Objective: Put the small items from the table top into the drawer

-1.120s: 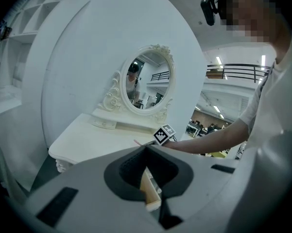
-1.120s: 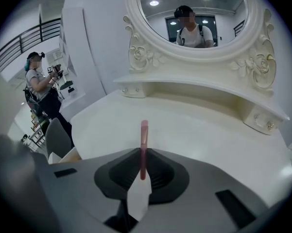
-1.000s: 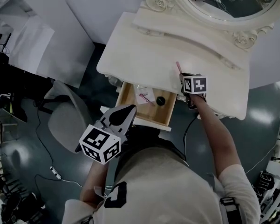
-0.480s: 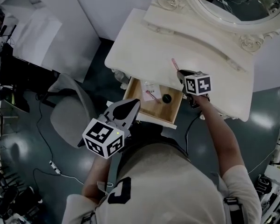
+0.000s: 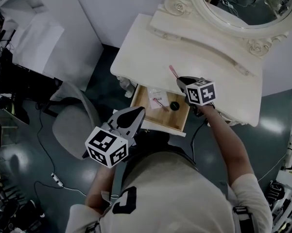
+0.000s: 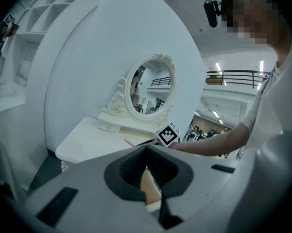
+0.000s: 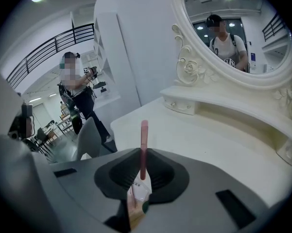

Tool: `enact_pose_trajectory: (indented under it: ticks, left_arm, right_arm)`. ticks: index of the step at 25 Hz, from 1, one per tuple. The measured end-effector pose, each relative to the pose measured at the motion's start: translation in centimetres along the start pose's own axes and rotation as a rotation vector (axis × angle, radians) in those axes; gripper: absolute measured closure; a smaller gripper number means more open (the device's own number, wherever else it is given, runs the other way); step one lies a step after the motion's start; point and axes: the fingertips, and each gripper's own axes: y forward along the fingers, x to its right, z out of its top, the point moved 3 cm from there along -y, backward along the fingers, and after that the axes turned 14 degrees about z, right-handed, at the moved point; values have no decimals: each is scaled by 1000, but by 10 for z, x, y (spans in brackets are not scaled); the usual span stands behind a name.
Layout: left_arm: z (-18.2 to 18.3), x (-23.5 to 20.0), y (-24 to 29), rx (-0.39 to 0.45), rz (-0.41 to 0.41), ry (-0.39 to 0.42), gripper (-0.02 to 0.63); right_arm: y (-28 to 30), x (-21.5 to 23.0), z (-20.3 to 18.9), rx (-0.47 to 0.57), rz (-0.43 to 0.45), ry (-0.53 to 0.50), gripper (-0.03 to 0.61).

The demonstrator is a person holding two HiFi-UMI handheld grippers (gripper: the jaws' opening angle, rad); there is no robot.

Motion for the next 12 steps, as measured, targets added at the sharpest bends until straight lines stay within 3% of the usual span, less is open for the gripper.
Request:
enact_pose_trajectory:
  ticks: [12]
  left_arm:
    - [-8, -18, -17, -23, -17, 13, 558]
  right_arm:
    - [23, -50, -20, -53, 58, -63, 522]
